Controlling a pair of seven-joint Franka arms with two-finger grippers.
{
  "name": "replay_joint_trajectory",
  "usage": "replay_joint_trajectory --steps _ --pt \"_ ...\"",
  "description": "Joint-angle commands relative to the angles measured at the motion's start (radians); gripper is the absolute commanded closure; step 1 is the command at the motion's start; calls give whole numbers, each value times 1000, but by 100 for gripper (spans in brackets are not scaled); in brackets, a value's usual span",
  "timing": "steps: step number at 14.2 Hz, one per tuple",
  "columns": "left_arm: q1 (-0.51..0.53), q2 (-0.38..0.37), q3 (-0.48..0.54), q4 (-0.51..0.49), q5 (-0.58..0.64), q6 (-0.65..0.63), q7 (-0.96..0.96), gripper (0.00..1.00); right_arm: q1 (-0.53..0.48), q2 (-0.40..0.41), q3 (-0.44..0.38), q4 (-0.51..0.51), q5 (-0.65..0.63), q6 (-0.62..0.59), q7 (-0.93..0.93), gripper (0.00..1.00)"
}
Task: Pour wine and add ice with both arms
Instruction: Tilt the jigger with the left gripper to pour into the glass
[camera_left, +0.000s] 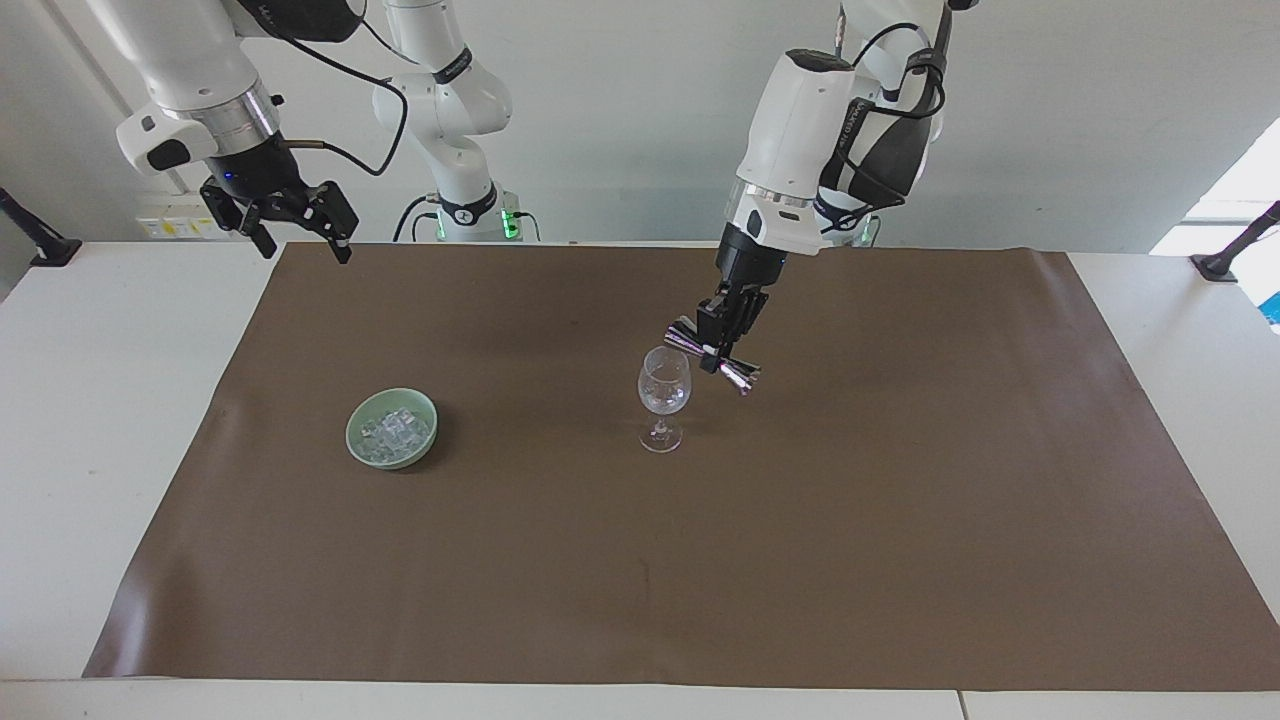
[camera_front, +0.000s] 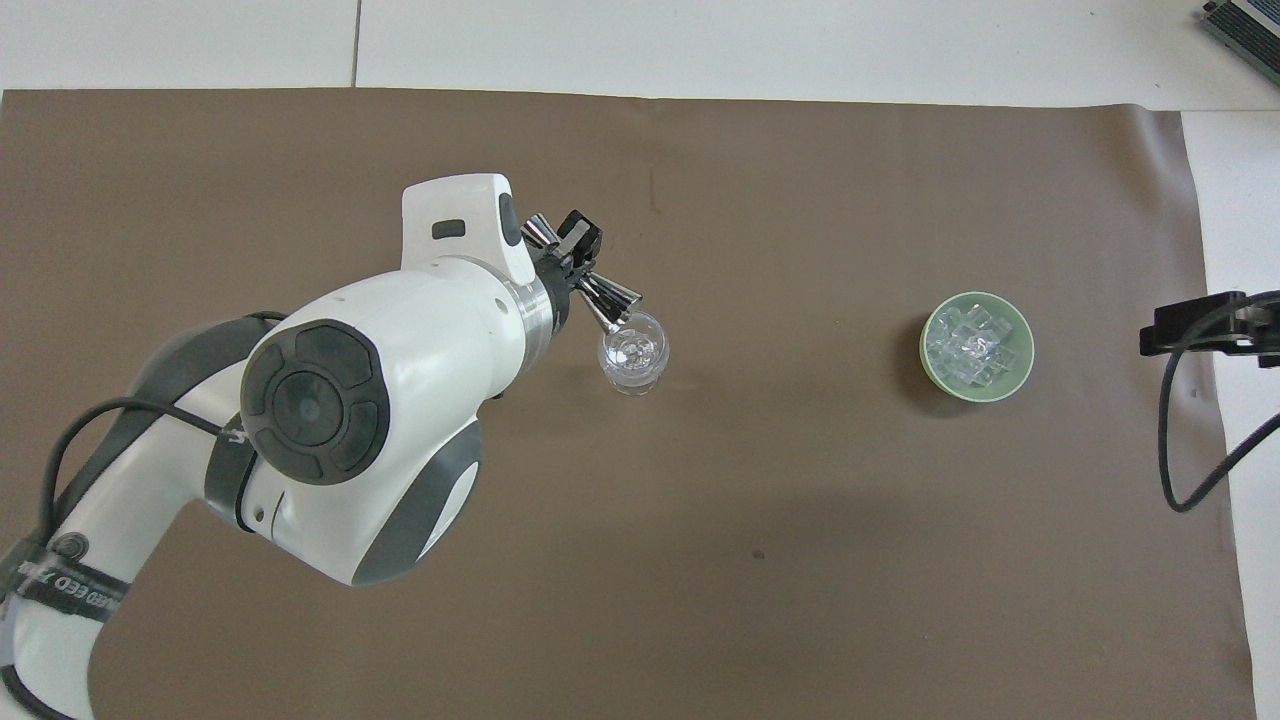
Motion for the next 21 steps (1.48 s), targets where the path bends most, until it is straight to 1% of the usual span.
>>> replay_joint_trajectory --steps 1,4,8,10,14,16,21 --pt "-30 6 16 19 46 0 -25 100 -7 -23 6 -25 3 0 -17 0" --pt "-31 6 16 25 81 3 -23 100 -7 -23 6 -25 3 0 -17 0" --pt "-40 7 16 27 97 2 -23 100 -13 -23 2 -23 3 -20 -19 0" --pt "-40 7 14 27 164 3 -22 100 -21 -23 5 -23 4 -20 -20 0" --pt "-51 7 16 27 187 3 -23 100 -20 -23 0 -23 7 -14 -16 0" --pt "-53 7 14 27 233 3 -23 100 -13 -23 0 -23 7 -14 -10 0" --pt "-63 7 14 25 243 11 -23 100 -9 -22 0 -22 7 -6 -16 0"
